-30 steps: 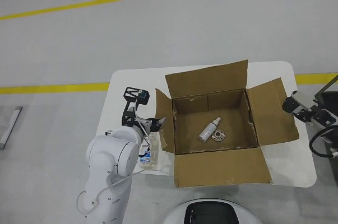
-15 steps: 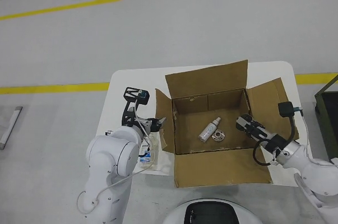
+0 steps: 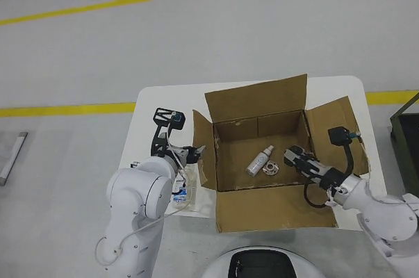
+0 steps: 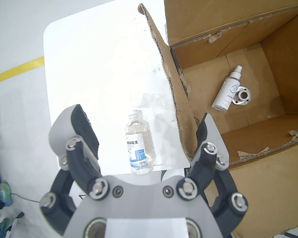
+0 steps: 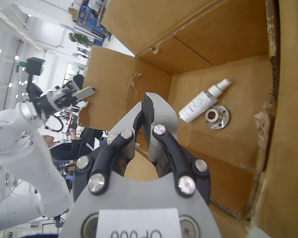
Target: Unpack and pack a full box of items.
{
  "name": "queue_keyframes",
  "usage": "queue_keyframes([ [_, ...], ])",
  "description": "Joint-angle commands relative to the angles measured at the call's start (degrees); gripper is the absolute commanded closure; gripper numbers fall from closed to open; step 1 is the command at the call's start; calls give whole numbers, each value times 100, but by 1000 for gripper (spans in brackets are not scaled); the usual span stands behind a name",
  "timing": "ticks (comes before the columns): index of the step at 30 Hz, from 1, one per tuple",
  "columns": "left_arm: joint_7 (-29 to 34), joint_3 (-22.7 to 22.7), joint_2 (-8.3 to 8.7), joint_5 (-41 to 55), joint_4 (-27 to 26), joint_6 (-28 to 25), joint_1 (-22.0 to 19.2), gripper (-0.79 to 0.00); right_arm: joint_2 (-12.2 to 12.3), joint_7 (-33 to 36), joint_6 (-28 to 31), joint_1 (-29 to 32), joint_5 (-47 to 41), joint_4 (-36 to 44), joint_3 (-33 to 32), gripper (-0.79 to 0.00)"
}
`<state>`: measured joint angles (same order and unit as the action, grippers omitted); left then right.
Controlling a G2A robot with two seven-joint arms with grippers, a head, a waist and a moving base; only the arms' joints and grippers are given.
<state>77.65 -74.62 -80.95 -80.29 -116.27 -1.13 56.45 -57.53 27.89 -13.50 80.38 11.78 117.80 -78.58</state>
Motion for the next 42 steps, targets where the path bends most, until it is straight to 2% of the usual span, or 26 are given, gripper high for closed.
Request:
queue_keyframes([
  [1,0,0,0,0,0,0,0,-785,-39,148,-826,-442,382,-171,415,0],
  [3,0,0,0,0,0,0,0,-785,-103,172,-1459,-917,772,-399,850,0],
  [7,0,0,0,0,0,0,0,-785,-299,78,-2554,-1795,938,-1033,1614,0],
  [10,0,0,0,0,0,0,0,-785,-453,-48,-2980,-2225,882,-1358,2039,0],
  [13,0,0,0,0,0,0,0,-785,-569,-155,-3085,-2476,739,-1625,2264,0],
  [38,0,0,0,0,0,0,0,-785,-594,-269,-3010,-2399,614,-1610,2232,0],
  [42,0,0,0,0,0,0,0,-785,-720,-447,-3603,-2503,443,-1572,2419,0],
])
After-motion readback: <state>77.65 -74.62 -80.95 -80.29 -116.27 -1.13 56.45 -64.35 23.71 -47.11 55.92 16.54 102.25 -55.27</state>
